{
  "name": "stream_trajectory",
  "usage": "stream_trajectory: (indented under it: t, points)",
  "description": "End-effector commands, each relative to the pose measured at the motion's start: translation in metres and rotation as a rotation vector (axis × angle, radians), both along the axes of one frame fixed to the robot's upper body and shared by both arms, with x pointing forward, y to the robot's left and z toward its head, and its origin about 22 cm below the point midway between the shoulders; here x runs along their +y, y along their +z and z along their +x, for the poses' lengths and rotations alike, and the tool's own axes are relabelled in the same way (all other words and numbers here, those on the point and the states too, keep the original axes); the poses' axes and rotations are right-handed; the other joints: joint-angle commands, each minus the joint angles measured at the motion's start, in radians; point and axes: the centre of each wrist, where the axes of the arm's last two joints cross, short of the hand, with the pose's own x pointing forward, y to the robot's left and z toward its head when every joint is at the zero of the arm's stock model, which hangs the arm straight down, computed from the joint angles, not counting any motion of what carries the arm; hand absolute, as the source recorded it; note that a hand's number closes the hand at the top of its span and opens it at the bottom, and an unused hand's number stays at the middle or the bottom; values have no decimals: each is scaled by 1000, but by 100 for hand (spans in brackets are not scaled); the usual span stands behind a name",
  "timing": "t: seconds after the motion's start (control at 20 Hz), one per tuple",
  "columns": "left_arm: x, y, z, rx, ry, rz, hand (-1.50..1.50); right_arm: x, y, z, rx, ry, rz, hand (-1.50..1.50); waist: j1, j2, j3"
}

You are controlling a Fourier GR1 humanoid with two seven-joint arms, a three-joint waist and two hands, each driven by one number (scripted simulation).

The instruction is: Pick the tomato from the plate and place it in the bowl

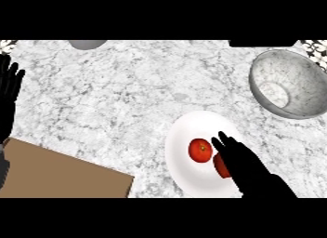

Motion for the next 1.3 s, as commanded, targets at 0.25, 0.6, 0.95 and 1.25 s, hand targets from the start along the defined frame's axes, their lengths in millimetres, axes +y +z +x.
stream_trajectory:
  t: [0.25, 0.6, 0.95, 1.25]
  points:
    - [-3, 8, 8, 1, -8, 4, 0, 3, 12, 8, 138, -15, -118, -150, 7, 2, 3]
    - [-15, 5, 4, 7, -1, 3, 0, 1, -11, 32, 173, -18, -94, -150, 8, 2, 4]
    - [-11, -2, 4, -12, 1, 3, 0, 6, -71, 49, 189, -44, -88, -150, 8, 3, 4]
    - [20, -5, -4, 3, -12, 1, 0, -18, -65, 62, 201, -44, -88, -150, 7, 3, 4]
